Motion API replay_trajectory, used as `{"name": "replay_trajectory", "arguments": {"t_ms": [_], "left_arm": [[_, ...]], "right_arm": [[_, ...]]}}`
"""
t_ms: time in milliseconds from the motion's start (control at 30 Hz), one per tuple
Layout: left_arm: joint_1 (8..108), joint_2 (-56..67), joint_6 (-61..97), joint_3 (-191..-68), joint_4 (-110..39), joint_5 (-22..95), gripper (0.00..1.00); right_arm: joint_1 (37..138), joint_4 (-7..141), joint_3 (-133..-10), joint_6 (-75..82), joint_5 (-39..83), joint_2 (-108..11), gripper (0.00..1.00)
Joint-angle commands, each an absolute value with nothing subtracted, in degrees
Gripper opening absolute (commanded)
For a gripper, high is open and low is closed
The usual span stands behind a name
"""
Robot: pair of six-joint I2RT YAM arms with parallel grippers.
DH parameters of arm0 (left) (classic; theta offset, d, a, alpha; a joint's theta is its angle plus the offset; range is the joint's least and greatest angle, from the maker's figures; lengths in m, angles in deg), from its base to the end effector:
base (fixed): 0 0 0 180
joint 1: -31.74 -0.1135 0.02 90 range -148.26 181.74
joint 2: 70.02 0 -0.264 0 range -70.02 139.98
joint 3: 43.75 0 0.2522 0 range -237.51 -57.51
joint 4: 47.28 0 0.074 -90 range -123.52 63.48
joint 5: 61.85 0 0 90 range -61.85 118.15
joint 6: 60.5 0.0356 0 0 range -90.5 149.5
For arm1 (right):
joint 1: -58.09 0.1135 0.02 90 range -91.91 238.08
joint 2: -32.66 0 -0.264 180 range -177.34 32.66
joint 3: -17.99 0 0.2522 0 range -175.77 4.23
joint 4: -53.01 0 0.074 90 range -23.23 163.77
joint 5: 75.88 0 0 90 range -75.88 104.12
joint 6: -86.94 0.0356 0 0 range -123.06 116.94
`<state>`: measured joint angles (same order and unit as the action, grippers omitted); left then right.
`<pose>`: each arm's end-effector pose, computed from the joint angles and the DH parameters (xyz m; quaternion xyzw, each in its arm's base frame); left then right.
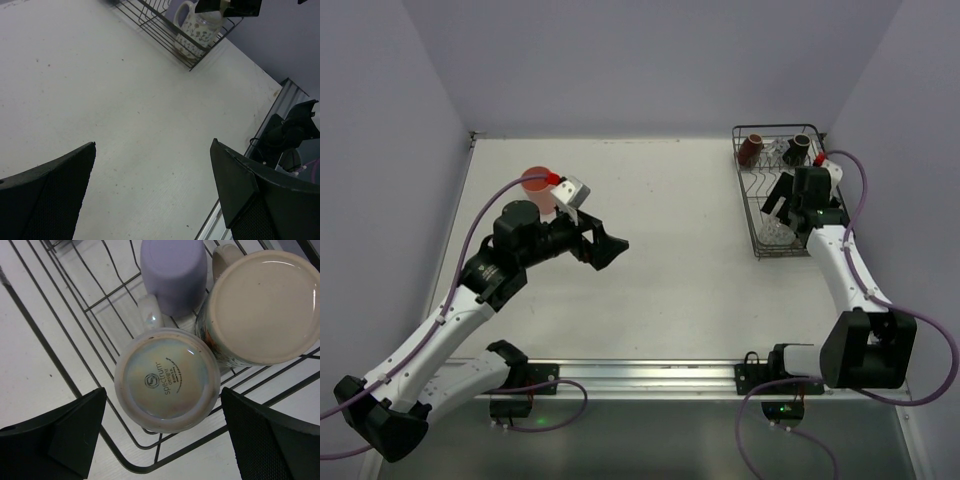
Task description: Unload the cups from the dish rack
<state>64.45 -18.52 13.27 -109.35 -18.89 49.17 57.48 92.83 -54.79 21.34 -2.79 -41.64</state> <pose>0.1649 -0.1211 0.3551 0.2220 0.7523 -0.3810 0.4895 0.2817 -0.0134 0.2896 0.2543 0.8668 -0.0471 0.4264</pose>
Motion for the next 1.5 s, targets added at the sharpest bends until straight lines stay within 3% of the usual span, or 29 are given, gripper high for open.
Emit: {"name": "replay_trajectory", "arguments": {"t_ms": [0, 1100, 1167, 1300, 1467], "left_arm": [[64.6, -18.7, 14.5, -109.4, -20.7, 49.9, 1.0], [64.5, -17.2, 15.1, -109.3, -20.7, 49.4, 1.0], [64.6, -17.0, 15.1, -109.3, -20.7, 49.6, 1.0], [64.5, -16.4, 14.3, -109.3, -21.1, 50.6, 1.0], [64.5, -14.8, 11.9, -109.4, -23.5, 54.3, 1.0]], "right_arm": [[56.6, 94.0, -56.5, 20.0, -5.1, -42.2, 0.99], [56.6, 92.0, -59.0, 19.1, -3.5, -53.6, 0.99], [56.6, 91.6, -59.1, 19.0, -3.5, -53.3, 0.95], [57.6, 87.6, -56.5, 19.0, -2.5, -48.8, 0.7], [60.2, 81.9, -53.6, 18.6, -2.1, -39.8, 0.57]]}}
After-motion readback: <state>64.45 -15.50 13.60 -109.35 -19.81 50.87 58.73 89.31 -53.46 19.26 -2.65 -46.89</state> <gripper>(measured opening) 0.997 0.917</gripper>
